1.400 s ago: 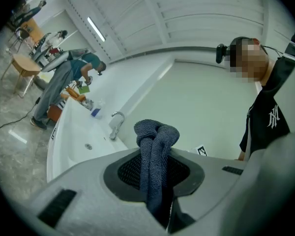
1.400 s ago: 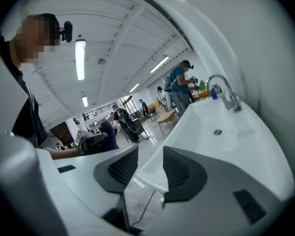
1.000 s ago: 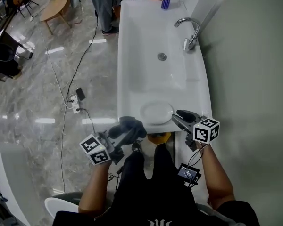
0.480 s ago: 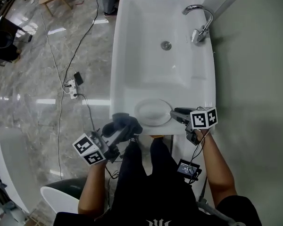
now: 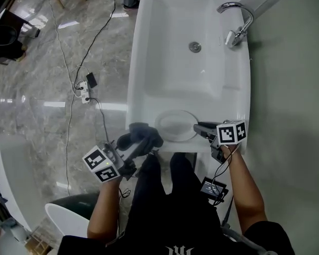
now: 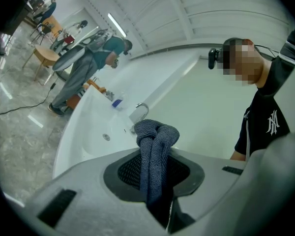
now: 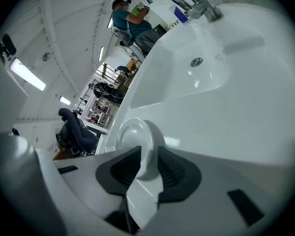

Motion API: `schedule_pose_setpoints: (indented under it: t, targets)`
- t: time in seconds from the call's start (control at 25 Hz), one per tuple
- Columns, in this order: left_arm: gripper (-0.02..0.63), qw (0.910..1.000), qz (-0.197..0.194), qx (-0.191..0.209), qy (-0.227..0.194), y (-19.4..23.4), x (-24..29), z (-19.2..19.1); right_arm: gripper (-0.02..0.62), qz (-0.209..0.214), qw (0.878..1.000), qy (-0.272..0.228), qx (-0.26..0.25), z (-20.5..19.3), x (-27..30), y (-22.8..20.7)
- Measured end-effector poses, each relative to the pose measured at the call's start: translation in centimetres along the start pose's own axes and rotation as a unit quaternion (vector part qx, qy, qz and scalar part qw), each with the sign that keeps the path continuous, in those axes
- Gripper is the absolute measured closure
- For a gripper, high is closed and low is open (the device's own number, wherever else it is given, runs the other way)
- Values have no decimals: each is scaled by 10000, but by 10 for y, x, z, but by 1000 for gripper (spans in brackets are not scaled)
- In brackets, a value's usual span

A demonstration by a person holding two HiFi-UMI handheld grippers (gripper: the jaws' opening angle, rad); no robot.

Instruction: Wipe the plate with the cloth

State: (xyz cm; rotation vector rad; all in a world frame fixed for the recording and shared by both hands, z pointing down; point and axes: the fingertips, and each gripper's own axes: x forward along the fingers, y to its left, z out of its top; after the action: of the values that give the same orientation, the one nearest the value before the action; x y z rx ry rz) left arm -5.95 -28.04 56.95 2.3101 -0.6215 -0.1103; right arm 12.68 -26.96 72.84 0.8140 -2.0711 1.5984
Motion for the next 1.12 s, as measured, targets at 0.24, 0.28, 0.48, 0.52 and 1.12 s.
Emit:
schedule_pose_setpoints:
  t: [0.24, 0.28, 0.48, 0.52, 1.12]
  targets:
    - [540, 10000, 46, 8, 23, 4, -2, 1, 557, 140, 9997, 201, 18, -1, 12, -1]
    - [541, 10000, 45, 13, 28, 4, -2, 1, 559, 183, 9996, 197, 27, 0, 12, 1]
    - [541, 10000, 53, 21, 35, 4, -9, 0, 577, 529, 9985, -136, 24, 7, 4, 18]
    - [541, 10000, 55, 21, 36, 2, -10, -1, 580, 568, 9982, -197, -2, 8, 1, 23]
    - [541, 9988, -133, 479, -1, -56, -17, 23, 584, 733, 9856, -1508, -225, 25, -56, 80]
